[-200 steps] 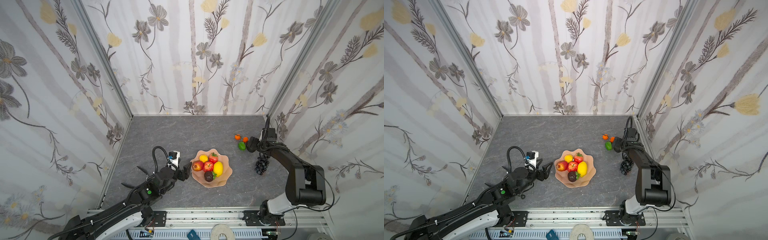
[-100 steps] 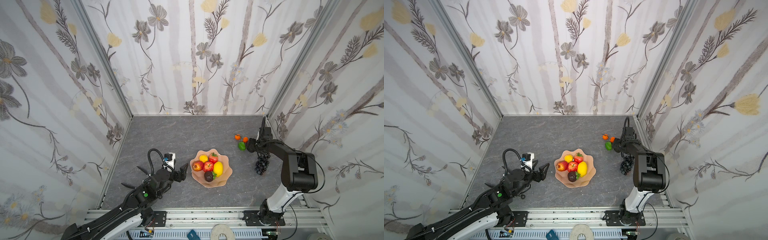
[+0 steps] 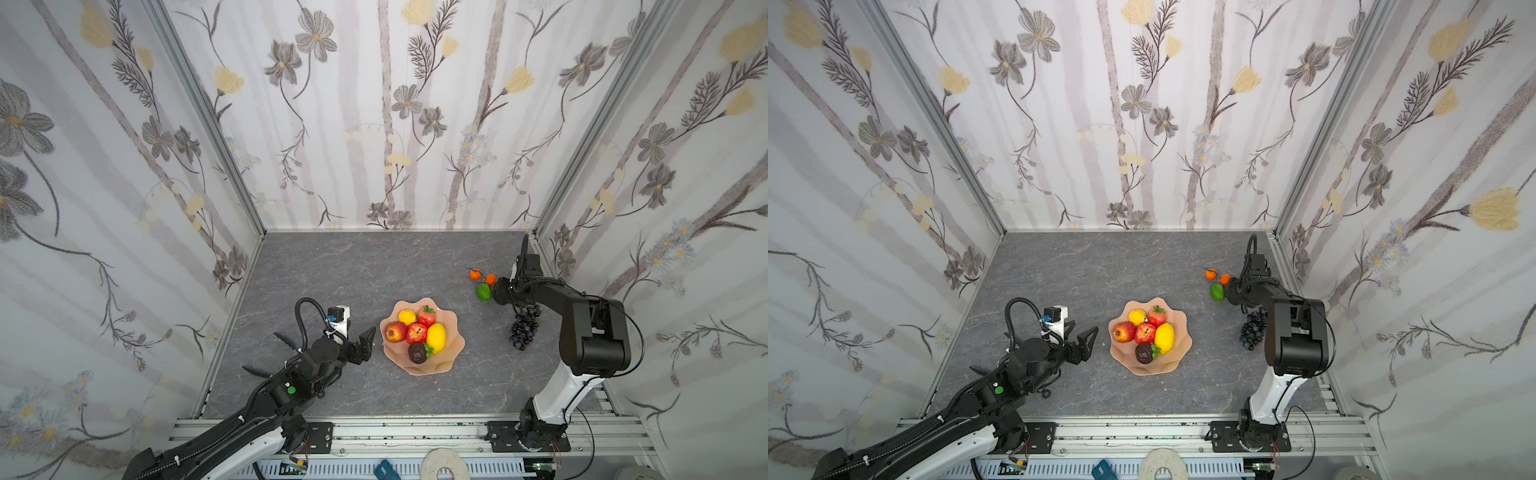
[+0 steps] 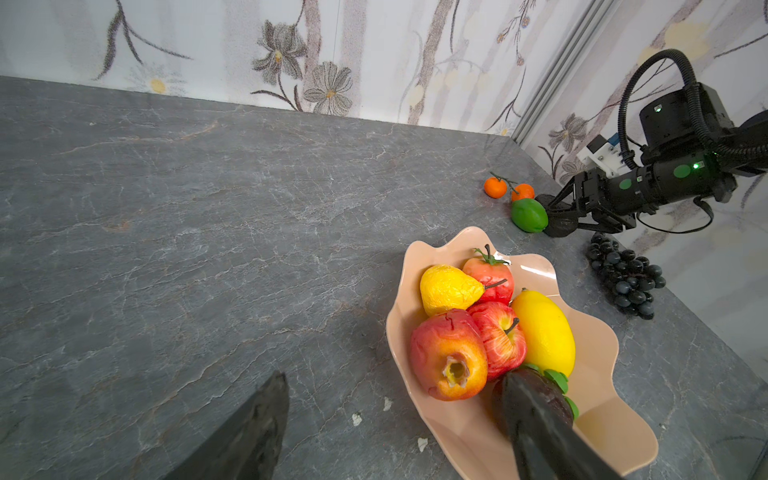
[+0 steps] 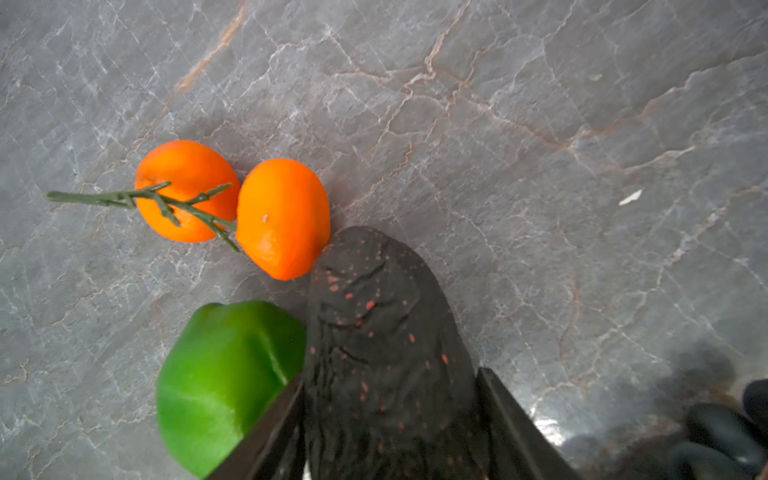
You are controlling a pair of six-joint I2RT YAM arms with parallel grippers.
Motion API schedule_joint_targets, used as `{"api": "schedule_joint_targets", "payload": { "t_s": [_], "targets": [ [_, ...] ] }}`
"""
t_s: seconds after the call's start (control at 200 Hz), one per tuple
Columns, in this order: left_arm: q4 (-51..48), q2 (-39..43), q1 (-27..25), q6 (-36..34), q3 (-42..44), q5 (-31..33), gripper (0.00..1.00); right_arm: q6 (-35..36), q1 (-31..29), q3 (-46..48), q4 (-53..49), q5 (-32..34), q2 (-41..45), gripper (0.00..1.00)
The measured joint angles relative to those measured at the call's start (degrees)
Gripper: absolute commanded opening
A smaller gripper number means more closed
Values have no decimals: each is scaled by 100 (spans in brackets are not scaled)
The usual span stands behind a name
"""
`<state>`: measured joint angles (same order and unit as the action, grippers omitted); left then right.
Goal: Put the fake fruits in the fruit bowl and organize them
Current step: 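Withdraw the left gripper while the right gripper grasps the dark avocado, then carry the avocado toward the bowl while the left gripper reaches toward it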
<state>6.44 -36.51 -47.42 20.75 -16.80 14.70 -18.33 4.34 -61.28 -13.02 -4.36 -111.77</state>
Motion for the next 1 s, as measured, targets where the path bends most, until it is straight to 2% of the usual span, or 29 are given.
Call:
{"api": "schedule_joint_targets", "payload": {
  "t_s": [0.535,0.769,0.999],
  "targets": [
    [-125,7,15,94,-4,7,82,-2,-9,201,-13,-15,358,51],
    [-247,-455,101,514,-269,-85,82,-2,-181,577,-26,44,1526,52],
    [-256,-1346,155,1075,-949,-472,82,2,-911,881,-39,-166,2887,52]
  ]
}}
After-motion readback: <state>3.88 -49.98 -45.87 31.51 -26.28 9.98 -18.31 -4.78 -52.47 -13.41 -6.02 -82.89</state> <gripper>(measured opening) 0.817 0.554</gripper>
